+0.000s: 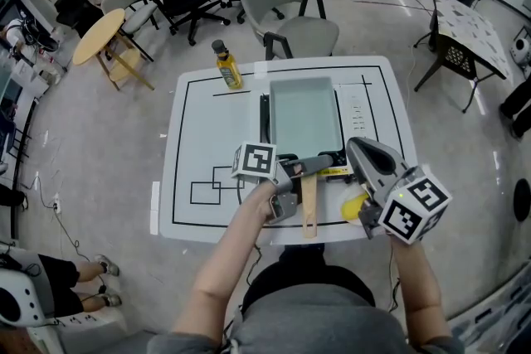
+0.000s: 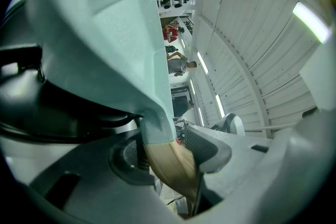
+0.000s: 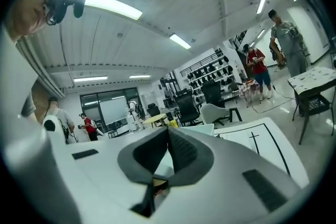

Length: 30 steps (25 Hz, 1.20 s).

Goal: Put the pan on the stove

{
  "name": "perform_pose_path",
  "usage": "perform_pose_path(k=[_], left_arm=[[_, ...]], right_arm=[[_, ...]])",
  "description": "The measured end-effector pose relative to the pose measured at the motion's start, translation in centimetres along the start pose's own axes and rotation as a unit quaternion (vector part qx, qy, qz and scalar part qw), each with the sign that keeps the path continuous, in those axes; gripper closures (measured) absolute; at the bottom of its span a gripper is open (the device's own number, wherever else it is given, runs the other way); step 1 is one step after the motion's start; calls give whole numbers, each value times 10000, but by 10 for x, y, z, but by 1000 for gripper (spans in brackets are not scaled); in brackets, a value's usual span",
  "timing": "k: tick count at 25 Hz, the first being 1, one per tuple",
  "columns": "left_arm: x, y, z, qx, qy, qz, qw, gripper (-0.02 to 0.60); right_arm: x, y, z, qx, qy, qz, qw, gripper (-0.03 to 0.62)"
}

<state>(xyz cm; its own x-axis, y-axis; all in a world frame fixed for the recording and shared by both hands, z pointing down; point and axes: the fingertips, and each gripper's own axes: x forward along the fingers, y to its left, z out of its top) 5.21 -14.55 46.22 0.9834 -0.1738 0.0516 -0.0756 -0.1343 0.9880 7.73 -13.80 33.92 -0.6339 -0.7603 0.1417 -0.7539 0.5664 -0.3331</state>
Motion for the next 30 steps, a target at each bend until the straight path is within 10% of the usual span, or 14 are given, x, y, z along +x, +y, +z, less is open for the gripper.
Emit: perform_pose_path(k=[22, 26, 30], left_arm=[[-79, -7, 4, 450, -863, 495, 9940, 385], [-108, -7, 13, 1344, -1112, 1352, 9754, 388], [-135, -18, 30, 2275, -1557, 2159, 9367, 433]], right_arm=[[6, -7, -9, -10, 102, -219, 9997, 591], [6, -7, -11, -59, 126, -268, 9995, 591], [4, -9, -15, -74, 150, -351, 9992, 591]])
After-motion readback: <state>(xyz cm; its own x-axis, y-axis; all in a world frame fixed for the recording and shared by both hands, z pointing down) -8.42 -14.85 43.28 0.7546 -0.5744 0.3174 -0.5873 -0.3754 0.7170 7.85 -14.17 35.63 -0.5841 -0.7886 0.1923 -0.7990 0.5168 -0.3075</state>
